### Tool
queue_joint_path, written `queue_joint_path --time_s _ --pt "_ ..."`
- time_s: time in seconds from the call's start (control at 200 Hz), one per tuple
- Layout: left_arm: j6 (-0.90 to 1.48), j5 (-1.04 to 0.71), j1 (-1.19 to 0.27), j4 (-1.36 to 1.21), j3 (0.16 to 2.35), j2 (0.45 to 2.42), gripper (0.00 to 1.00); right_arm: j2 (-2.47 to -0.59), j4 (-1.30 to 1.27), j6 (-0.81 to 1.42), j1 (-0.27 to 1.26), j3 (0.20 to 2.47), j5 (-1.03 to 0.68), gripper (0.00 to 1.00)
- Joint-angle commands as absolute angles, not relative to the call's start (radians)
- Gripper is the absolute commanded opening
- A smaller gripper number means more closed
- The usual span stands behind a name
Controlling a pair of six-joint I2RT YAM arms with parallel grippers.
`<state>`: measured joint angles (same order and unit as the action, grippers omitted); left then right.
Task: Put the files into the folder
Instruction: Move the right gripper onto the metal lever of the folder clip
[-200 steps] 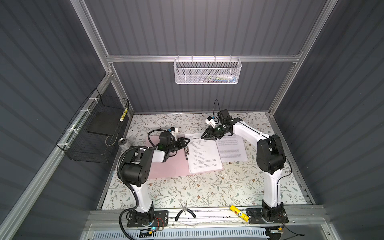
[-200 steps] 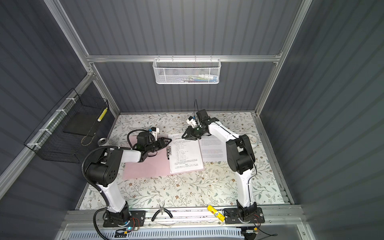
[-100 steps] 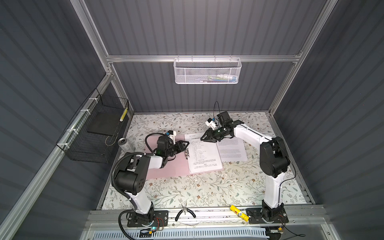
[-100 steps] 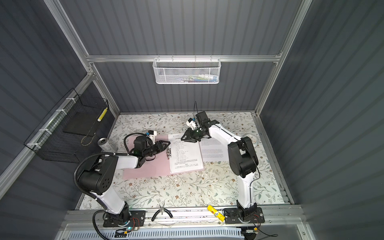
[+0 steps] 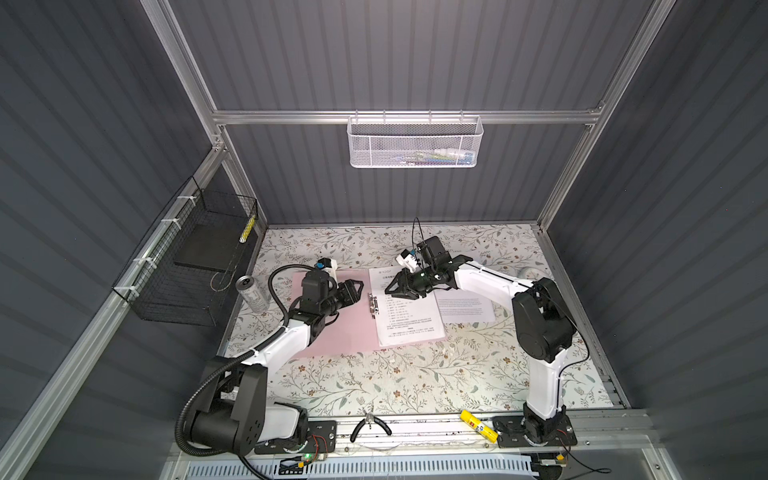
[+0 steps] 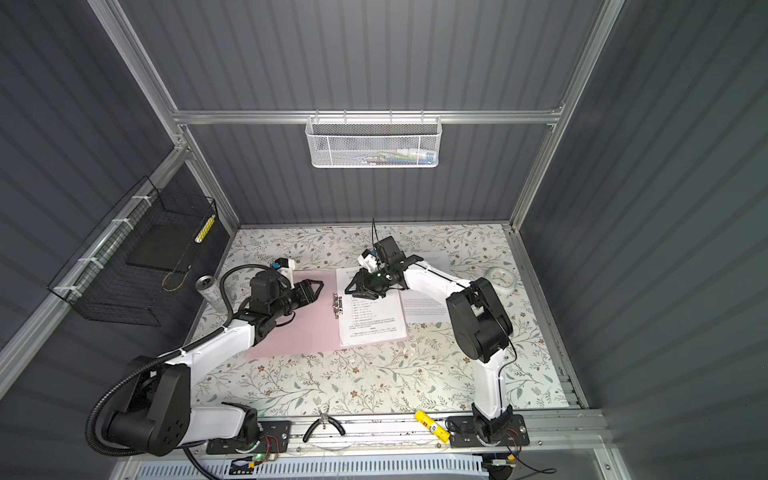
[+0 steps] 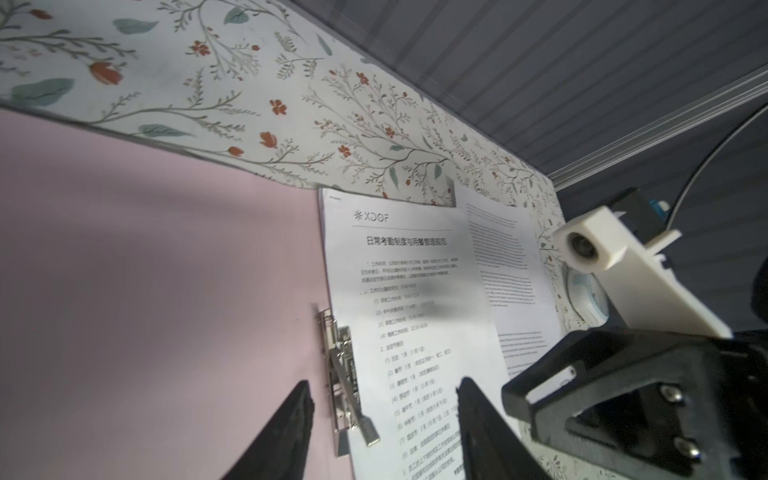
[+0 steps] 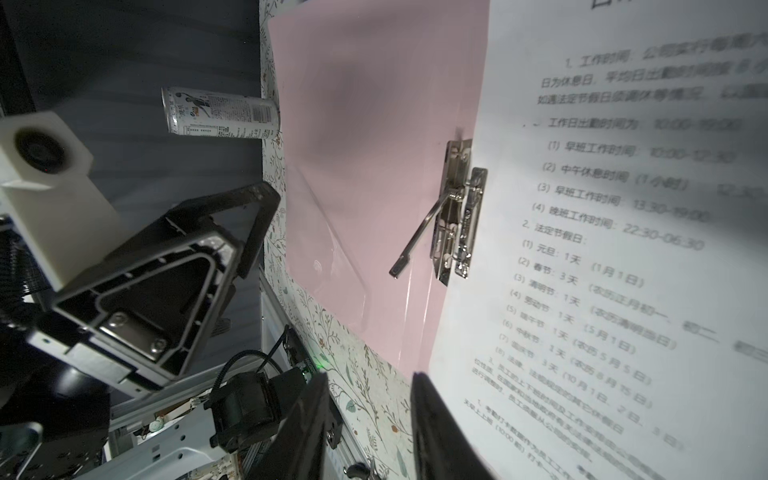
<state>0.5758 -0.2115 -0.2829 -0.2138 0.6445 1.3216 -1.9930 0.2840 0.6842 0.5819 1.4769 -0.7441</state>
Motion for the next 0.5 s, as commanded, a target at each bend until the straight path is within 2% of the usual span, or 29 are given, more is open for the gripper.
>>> queue_joint_path --time_s 0.0,0.385,0.495 --pt "0.530 -0.131 -0.290 -0.093 0.604 1.285 0.58 -2.017 0.224 0.757 0.580 1.488 -0.755 0.36" --pt "0.531 -0.048 -0.291 -0.040 0.570 1.293 0.57 -2.141 0.188 0.825 0.609 1.538 -0.841 0.33" --pt "0.527 -0.060 -0.290 -0.040 0.569 1.328 0.57 -2.182 0.186 0.840 0.621 1.572 -0.876 0.28"
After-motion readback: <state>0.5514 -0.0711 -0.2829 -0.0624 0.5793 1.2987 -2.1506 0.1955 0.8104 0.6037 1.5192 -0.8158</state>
